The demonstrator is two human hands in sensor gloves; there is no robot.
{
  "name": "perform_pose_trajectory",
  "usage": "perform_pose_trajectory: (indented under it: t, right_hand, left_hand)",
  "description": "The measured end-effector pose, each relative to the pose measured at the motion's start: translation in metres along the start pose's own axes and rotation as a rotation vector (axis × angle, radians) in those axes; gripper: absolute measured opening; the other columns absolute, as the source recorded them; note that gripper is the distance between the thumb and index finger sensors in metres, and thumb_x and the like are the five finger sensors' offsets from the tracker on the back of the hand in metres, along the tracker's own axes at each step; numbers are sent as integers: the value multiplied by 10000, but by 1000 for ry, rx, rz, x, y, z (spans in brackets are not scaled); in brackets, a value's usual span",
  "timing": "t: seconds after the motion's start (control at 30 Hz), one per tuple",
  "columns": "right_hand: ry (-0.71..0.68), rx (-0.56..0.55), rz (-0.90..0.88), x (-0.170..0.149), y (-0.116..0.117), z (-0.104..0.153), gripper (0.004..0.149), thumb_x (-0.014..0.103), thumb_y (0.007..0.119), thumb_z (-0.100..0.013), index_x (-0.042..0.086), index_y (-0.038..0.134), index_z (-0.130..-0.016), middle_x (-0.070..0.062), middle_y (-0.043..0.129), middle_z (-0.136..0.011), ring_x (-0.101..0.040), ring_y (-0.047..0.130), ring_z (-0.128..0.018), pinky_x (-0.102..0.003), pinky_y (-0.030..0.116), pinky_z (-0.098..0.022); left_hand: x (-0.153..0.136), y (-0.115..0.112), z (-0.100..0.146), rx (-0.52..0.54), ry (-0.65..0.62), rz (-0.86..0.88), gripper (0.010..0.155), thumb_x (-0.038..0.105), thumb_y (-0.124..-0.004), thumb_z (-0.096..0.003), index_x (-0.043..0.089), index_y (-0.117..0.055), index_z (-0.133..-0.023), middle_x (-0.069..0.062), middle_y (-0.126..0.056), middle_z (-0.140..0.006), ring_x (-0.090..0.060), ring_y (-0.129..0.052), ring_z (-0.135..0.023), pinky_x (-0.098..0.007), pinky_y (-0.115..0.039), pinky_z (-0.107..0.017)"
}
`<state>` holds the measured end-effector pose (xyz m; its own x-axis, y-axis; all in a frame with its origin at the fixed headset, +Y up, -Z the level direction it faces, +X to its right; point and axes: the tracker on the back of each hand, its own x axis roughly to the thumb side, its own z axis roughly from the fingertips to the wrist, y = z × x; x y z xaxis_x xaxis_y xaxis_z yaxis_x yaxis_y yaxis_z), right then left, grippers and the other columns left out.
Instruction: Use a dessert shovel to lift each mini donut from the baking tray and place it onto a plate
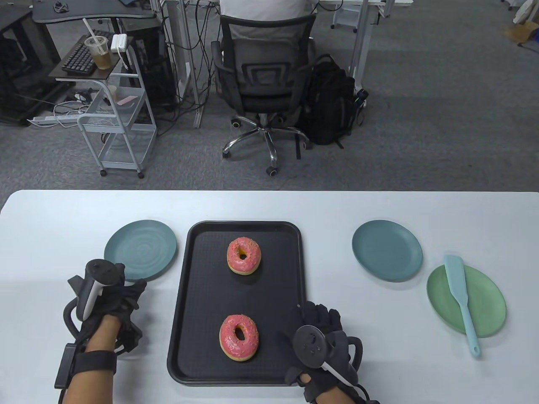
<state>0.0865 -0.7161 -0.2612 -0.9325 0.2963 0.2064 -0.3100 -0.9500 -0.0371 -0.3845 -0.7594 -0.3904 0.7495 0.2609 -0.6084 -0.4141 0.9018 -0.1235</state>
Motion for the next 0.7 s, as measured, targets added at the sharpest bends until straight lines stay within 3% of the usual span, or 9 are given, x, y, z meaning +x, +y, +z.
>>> perform_pose_trajectory:
  t: [0.13,0.23,0.3,0.37,0.5,0.63,0.7]
  right_hand:
    - [3,-2,-17,0,0,0,795,642,649,-520,99,513,-1086,-317,499,-1139,-590,491,-994,-713,282,-723]
    - [5,2,-29,-1,0,-1,795,642,648,-520,98,515,-1085,-321,501,-1137,-588,491,-995,-713,279,-723]
    - [5,9,-32,0,0,-2,794,642,648,-521,97,520,-1084,-321,506,-1136,-590,493,-994,-714,277,-722]
    - [8,14,-34,0,0,-2,793,641,647,-522,97,521,-1084,-323,506,-1136,-587,491,-996,-713,271,-722]
    - [14,20,-36,-1,1,-3,792,642,646,-522,96,523,-1083,-323,508,-1135,-592,492,-993,-714,266,-721]
    - [17,23,-30,-1,1,-4,792,642,646,-522,96,524,-1083,-326,512,-1133,-593,497,-991,-715,267,-720]
    - [20,26,-30,-2,1,-4,791,642,647,-521,96,527,-1082,-324,513,-1133,-594,499,-990,-714,266,-720]
  left_hand:
    - [6,2,-29,75,81,-38,825,701,-738,-374,425,-358,-1053,-94,-375,-1141,-378,-677,-970,-496,-678,-684]
    - [13,4,-44,134,138,-147,853,652,-789,-377,346,-373,-1056,-79,-564,-1076,-334,-795,-831,-436,-752,-609]
    - [17,6,-51,120,149,-186,845,614,-804,-386,309,-386,-1053,-59,-671,-1007,-205,-895,-684,-365,-817,-535]
    - [16,6,-56,124,153,-105,812,500,-833,-401,268,-398,-1046,-72,-749,-915,-121,-959,-507,-315,-876,-415]
    - [0,6,-60,131,171,74,731,405,-815,-404,194,-471,-1013,-62,-800,-787,-34,-992,-230,-235,-916,-186]
    - [-31,14,-54,84,197,395,550,370,-742,-427,169,-628,-927,-65,-873,-690,-71,-1005,-96,-233,-920,-77]
    - [-40,26,-44,84,173,459,514,379,-732,-426,183,-656,-895,-28,-880,-682,-83,-1010,-65,-235,-924,-45]
